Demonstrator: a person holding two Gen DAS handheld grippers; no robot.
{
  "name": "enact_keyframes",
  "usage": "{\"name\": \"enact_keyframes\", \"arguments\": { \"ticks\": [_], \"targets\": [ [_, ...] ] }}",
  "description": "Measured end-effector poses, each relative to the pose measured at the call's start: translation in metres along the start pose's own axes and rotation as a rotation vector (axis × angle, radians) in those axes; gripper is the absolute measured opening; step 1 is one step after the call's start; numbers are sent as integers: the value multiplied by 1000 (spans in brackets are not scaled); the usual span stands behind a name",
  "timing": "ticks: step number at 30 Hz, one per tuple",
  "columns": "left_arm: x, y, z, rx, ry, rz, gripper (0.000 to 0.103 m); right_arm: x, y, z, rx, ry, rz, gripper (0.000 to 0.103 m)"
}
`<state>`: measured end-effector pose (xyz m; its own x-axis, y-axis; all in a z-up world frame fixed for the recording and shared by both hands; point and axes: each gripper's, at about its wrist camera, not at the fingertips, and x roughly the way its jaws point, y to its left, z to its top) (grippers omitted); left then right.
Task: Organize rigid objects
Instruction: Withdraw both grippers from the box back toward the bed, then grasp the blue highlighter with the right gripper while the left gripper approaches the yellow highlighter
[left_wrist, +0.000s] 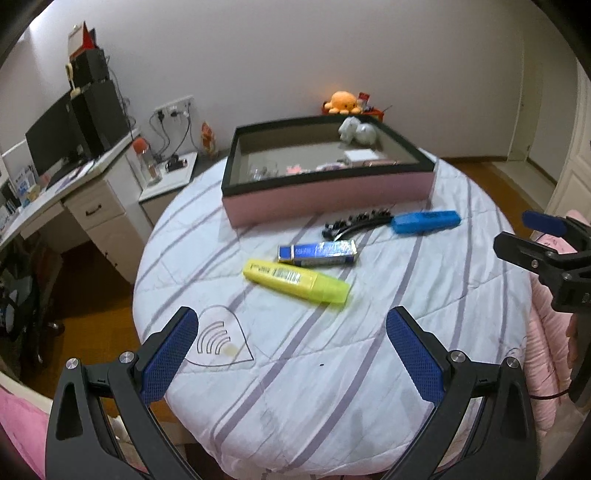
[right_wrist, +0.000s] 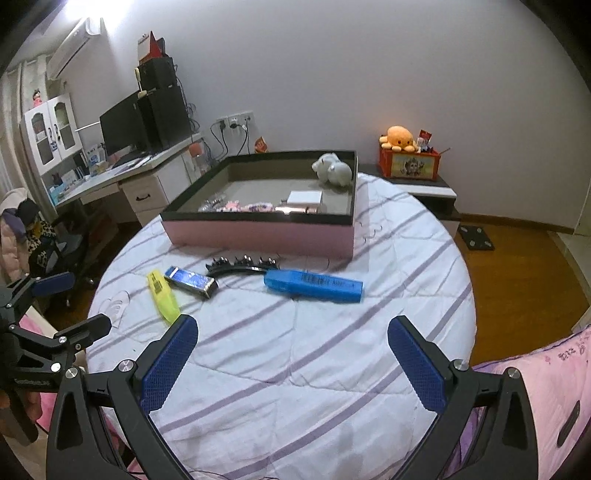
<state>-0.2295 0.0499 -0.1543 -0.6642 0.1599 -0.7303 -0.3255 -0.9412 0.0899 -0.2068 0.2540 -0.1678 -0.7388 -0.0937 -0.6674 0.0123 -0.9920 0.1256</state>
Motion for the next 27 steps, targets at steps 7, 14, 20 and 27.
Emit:
{"name": "enact_keyframes", "arguments": {
  "ticks": [7,14,20,27],
  "targets": [
    [22,-1,-2,-14,50,-1,103,19,-7,-8,9,44,9,103],
    [51,-9,2,-29,109,-28,103,38,-21,-13,32,85,2,103],
    [78,-14,12,-73,146,-25,103,48,-32,-14,46,109,3,103],
    [100,-4,17,-112,186,8,103,60,-42,-13,58,126,0,103]
  ]
}}
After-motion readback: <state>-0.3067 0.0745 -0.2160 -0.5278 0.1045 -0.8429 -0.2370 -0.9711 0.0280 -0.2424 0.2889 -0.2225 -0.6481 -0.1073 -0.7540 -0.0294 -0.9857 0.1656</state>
